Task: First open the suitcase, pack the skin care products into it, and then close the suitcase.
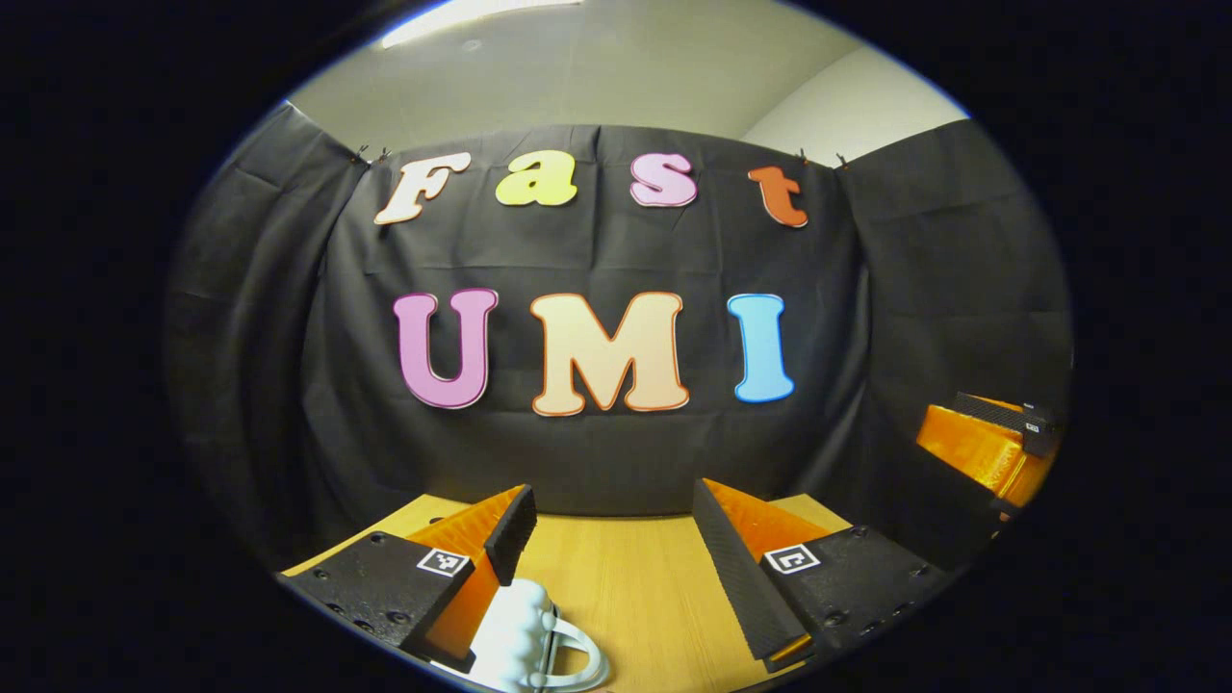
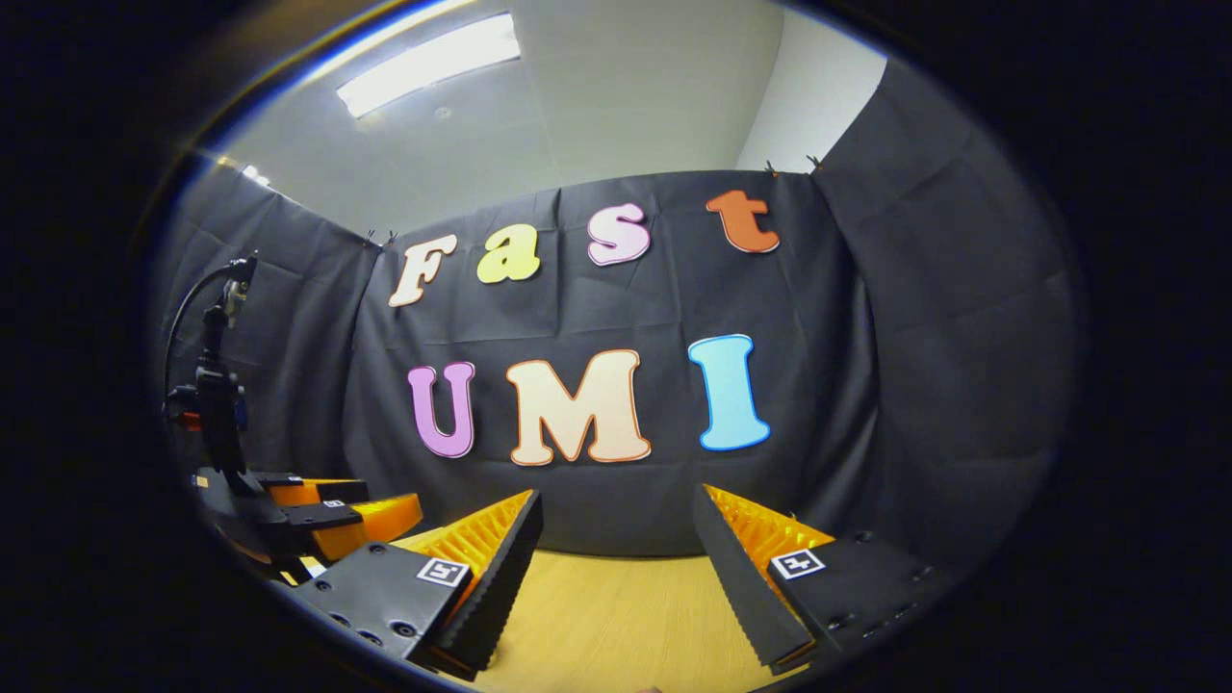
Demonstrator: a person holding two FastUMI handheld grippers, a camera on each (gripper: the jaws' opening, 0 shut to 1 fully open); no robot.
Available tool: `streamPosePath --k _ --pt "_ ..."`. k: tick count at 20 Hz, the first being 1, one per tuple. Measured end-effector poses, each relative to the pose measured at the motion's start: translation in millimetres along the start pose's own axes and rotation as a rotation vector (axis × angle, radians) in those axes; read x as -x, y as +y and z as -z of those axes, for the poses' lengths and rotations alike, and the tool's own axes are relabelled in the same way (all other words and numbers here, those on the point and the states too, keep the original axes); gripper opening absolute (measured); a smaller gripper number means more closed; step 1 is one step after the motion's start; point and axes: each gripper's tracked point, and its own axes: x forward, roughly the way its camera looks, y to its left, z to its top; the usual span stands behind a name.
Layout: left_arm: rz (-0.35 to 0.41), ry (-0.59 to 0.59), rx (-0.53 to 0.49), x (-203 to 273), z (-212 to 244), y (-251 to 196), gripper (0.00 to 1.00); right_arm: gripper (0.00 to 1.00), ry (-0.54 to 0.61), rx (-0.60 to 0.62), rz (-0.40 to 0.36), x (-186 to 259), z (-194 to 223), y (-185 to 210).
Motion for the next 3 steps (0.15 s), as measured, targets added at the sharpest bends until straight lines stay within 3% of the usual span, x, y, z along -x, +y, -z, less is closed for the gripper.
streamPosePath --k 3 --pt "0.03 -0.014 0.012 4 -12 4 0.96 0.97 -0.052 0.031 0.019 3 -21 11"
